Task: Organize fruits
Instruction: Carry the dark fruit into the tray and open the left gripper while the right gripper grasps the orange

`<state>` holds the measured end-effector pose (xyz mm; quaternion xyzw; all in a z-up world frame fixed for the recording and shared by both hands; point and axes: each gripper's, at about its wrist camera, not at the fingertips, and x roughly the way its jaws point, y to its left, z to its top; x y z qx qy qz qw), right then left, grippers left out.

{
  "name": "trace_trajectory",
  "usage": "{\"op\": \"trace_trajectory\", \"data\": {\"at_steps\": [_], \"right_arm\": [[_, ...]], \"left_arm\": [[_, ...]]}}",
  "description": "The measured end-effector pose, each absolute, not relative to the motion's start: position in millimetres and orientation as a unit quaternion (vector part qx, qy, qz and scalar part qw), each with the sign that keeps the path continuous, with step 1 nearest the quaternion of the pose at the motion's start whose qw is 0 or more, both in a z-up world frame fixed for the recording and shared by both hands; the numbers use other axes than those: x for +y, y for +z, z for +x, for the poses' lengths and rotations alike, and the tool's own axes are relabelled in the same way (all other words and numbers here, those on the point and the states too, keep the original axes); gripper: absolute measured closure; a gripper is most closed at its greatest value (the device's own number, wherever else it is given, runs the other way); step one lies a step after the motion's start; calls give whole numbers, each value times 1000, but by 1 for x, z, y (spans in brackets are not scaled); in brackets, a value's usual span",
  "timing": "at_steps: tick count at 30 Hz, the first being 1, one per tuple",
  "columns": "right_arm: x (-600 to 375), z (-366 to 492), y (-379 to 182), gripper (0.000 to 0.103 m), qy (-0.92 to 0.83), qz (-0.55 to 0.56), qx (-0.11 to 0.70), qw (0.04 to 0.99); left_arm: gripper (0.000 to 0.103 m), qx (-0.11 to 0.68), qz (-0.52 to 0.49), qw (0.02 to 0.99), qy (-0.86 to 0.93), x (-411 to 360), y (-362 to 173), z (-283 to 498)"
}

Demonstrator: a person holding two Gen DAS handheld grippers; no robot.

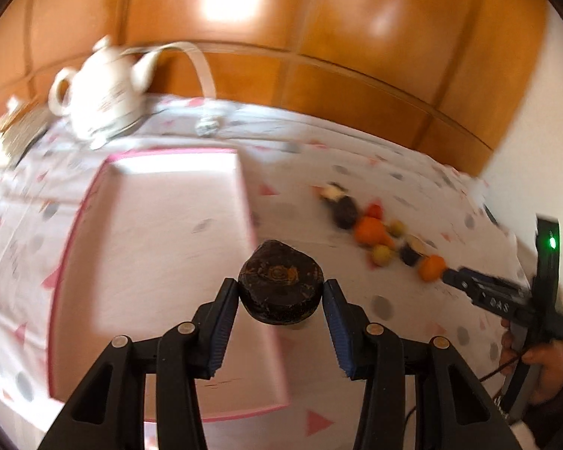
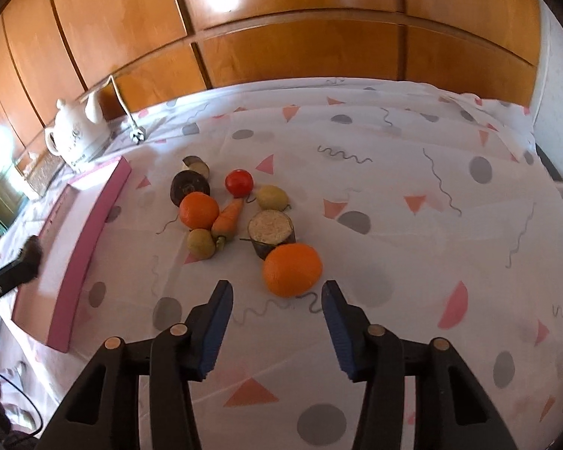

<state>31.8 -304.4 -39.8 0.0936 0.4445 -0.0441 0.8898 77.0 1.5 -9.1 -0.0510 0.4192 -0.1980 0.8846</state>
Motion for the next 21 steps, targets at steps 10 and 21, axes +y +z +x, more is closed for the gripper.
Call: {"op": "trace_trajectory", "data": {"at_steps": [10,21], "right_arm": [[-304,51,-55,69,-66,55,459,884],[-303,51,-55,69,-64,46,457,886]], "left_arm": [[56,427,-73,897,-86,64,-18,125],[56,427,-49,903,-25,65,-32,158]]}}
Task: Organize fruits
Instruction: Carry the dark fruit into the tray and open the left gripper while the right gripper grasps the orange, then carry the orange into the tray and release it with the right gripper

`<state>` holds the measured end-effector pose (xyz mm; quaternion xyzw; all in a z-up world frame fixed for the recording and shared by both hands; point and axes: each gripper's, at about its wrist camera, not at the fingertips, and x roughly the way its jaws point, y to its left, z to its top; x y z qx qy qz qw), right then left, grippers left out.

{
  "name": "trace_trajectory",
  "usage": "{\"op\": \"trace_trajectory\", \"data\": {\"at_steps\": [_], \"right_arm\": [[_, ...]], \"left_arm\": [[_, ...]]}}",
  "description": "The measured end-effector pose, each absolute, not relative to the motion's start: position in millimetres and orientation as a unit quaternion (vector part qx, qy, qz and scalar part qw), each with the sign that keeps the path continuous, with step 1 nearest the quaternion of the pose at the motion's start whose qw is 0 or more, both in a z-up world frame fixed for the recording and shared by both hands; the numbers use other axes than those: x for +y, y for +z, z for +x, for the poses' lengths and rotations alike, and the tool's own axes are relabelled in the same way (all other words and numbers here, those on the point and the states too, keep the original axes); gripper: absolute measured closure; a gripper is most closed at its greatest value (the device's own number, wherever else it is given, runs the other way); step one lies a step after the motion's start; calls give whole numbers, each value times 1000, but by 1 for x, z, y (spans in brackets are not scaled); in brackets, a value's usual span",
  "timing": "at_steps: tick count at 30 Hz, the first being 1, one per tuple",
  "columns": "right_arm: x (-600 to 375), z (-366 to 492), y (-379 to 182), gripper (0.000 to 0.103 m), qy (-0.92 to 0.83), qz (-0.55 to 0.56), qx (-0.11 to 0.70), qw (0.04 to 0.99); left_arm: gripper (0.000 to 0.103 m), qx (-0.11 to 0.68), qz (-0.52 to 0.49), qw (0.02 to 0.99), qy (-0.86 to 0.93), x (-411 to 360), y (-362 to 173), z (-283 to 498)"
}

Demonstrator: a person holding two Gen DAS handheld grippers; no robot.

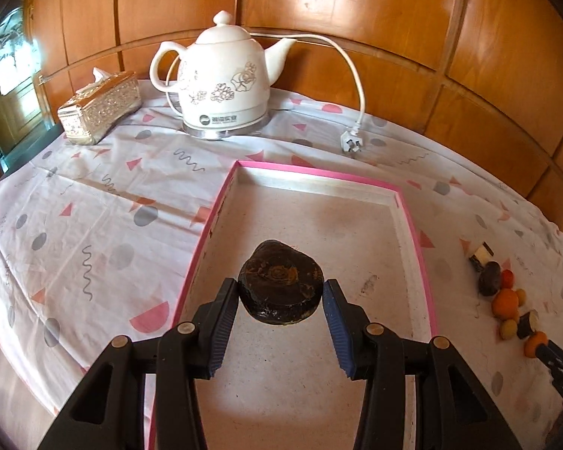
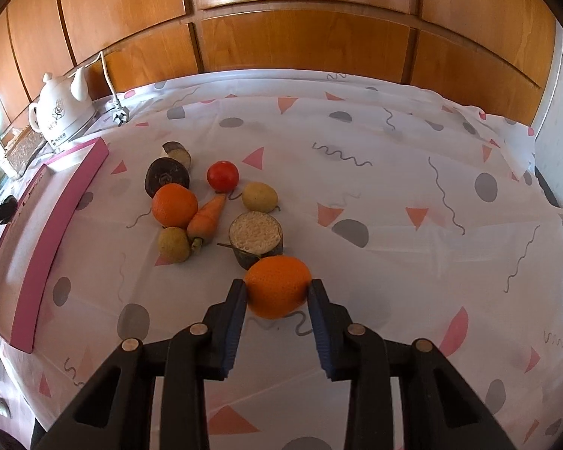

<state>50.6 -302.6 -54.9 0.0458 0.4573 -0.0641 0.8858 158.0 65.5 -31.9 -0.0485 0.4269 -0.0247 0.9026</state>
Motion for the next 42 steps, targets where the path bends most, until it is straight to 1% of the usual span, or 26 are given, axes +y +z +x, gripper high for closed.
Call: {"op": "trace_trajectory", "data": {"at_steps": [13,15,16,17,21,28,30,32,42], "right_arm": [[-302,49,-56,69,-66,49,454,887],[-302,48,-56,69,-67,50,453,887],[-302,48,-56,69,-67,51,453,887],[-302,48,-56,69,-67,53,453,888],[-303,47,-56,69,-68,57,451,888],[-305,44,-57,68,-71,69,447,889],[-305,44,-57,68,-72,69,446,889],[-305,44,-57,68,-73,71,445,890],[-302,42,-56,69,-74,62,439,893]], "left_arm": [[55,436,-65,898,15,68,-47,153],[47,425,-67,903,15,68,-43,149],[38,417,-64,906,21,68,-39,145],[33,407,-63,911,28,68,-34,140],[33,384,-74,920,24,68,-17,120],[24,370,-85,925,12,62,-3,84],[23,370,-90,924,9,61,-3,75],[18,370,-101,923,19,61,-4,64],[15,372,-109,920,59,62,-16,36]]}}
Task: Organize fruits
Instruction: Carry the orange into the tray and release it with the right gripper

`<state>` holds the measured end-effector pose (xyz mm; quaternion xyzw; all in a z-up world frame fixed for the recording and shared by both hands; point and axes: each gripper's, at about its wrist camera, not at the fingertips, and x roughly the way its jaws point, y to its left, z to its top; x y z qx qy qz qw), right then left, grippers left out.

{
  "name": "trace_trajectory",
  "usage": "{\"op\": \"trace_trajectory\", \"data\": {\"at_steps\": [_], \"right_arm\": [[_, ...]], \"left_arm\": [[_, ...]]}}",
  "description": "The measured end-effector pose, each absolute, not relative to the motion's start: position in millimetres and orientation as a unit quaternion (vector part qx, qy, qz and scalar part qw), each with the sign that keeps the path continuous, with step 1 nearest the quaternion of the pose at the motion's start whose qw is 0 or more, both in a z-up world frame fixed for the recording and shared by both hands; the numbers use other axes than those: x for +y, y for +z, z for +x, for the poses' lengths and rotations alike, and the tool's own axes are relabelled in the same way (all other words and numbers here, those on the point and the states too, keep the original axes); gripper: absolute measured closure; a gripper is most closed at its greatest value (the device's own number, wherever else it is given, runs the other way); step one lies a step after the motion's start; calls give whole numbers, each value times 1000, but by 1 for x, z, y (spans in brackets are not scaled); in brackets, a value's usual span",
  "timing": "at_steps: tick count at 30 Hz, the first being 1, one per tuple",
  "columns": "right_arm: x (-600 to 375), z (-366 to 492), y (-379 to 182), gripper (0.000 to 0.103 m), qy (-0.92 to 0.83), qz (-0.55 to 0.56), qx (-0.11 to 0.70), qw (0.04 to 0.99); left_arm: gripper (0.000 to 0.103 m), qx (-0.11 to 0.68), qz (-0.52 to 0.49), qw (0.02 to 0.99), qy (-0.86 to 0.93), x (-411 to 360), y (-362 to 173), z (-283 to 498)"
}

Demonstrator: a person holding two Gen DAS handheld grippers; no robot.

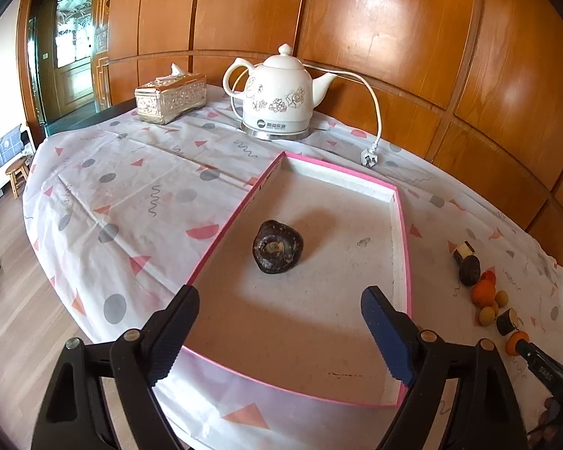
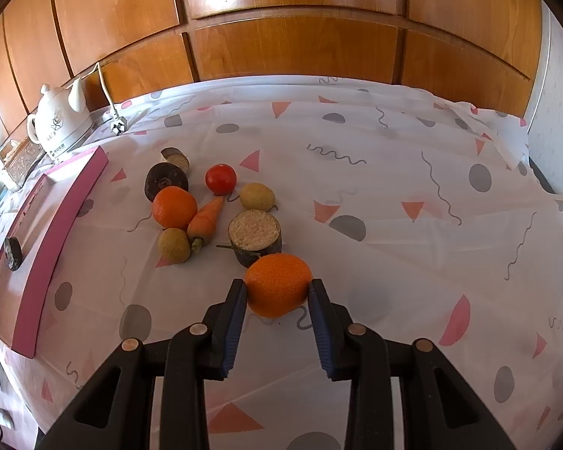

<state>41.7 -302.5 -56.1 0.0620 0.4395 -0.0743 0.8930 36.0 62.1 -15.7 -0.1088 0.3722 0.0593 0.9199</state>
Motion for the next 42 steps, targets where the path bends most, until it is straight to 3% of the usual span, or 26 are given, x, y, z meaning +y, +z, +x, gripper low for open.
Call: {"op": "trace_trajectory", "data": {"at_steps": [8,13,20,21,25,27,33,35,36,42], "right_arm": [[-297,33,-57,70,-71,56,436,895],[-291,26,-52,80,-63,53,431,899],[-284,28,-51,79,-60,31,435,898],[-285,28,-51,78,-60,34,437,897],[-293,29,-54,48,-64,59,445,891],[-297,30,-58,38,-69,68,453,887],[-310,35,-67,38,-78,85,456,882],[-313,35,-68,49,-82,86,453,884],[-314,36,-68,64,-87,83,452,884],[-305,32,-59,65,-65,51,451,888]], "left_arm": [[12,368,-113,921,66,67,-17,30],[11,371,-121,918,73,73,-20,28],[11,377,-130,914,72,78,-25,26],[11,378,-130,914,71,79,-25,26],[11,378,-134,913,69,80,-26,25],[11,380,-138,912,68,81,-27,25],[11,386,-134,910,65,78,-30,27],[11,388,-130,910,62,75,-31,28],[11,388,-129,911,60,74,-31,28],[11,384,-124,913,58,72,-28,28]]}}
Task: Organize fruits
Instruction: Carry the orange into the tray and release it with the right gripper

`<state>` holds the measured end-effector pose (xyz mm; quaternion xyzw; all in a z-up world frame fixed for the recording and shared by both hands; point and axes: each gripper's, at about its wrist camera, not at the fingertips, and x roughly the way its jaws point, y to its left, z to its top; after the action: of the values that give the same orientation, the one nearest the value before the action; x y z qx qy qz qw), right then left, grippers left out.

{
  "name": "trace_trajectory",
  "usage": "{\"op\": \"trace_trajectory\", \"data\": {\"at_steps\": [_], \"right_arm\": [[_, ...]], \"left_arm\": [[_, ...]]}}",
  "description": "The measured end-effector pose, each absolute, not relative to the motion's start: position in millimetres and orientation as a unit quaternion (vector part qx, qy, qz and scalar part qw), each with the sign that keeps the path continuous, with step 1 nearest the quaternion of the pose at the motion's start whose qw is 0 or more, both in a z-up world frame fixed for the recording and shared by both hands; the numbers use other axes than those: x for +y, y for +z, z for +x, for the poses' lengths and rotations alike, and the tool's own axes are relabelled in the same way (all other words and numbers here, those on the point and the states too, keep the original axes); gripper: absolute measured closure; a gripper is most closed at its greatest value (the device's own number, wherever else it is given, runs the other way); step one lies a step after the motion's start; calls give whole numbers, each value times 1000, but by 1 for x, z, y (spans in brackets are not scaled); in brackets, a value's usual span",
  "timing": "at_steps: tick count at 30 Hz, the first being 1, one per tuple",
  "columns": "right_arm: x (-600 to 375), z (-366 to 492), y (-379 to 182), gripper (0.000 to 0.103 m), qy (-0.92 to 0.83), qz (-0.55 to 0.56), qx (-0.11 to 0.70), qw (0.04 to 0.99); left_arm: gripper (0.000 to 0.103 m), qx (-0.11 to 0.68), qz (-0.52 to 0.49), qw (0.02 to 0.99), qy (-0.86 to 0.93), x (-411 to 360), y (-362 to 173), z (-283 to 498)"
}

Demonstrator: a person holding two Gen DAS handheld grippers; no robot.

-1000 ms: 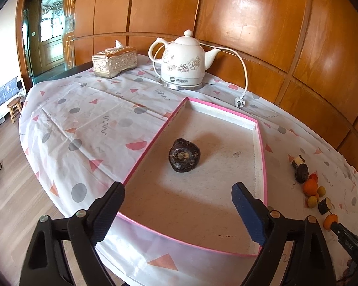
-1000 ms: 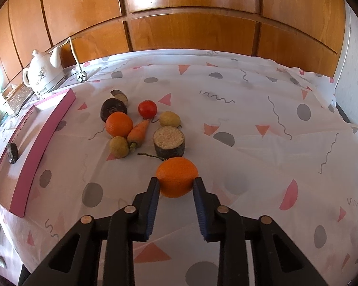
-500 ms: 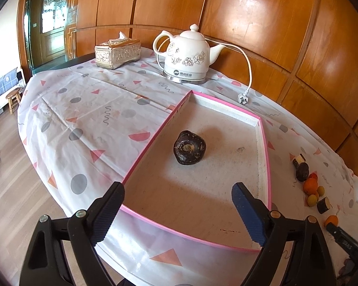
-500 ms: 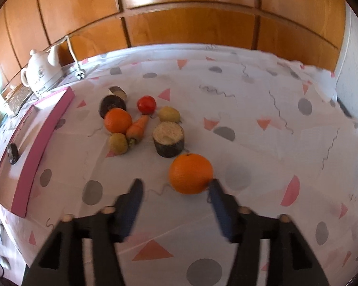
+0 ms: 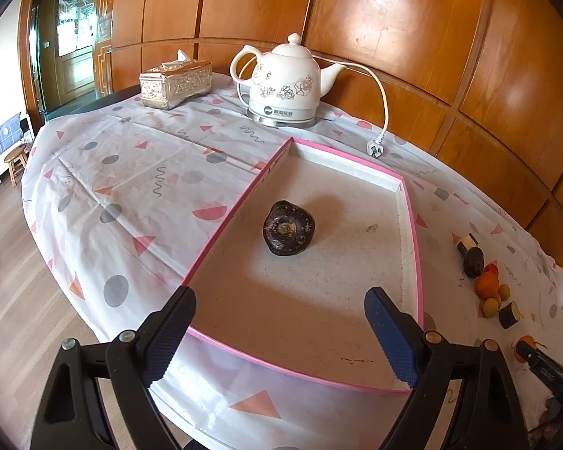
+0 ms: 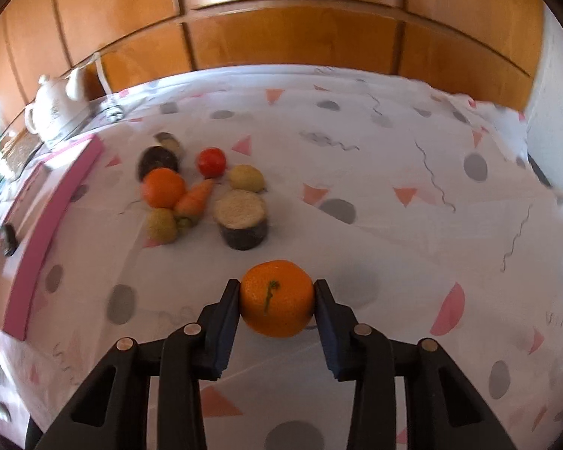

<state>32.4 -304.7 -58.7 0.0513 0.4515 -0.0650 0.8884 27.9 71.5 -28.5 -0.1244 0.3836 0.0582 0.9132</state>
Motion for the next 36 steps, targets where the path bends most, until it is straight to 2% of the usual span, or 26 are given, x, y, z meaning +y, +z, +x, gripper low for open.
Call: {"op": "trace_trajectory", "data": {"at_steps": [7,16,22,26,28,36], "right_arm": [[-236,49,-26,64,58,15,436,898],[-127,100,-14,64,195,-14,445,874],[-77,129,-17,62,226,-24,450,864],[-62,136,-25,57,224,-35,451,864],[-60,136,-26,48,223,-31,452,863],[-101,106,-19,46,173,-29,424,888]], "left_arm": [[11,383,-125,913,61,76,-28,25],[11,387,-132,910,66,84,-31,26],[11,392,-137,907,70,89,-35,27],[11,395,-141,905,73,93,-38,28],[11,397,-144,903,74,94,-39,29],[11,399,-154,901,68,94,-39,29]]}}
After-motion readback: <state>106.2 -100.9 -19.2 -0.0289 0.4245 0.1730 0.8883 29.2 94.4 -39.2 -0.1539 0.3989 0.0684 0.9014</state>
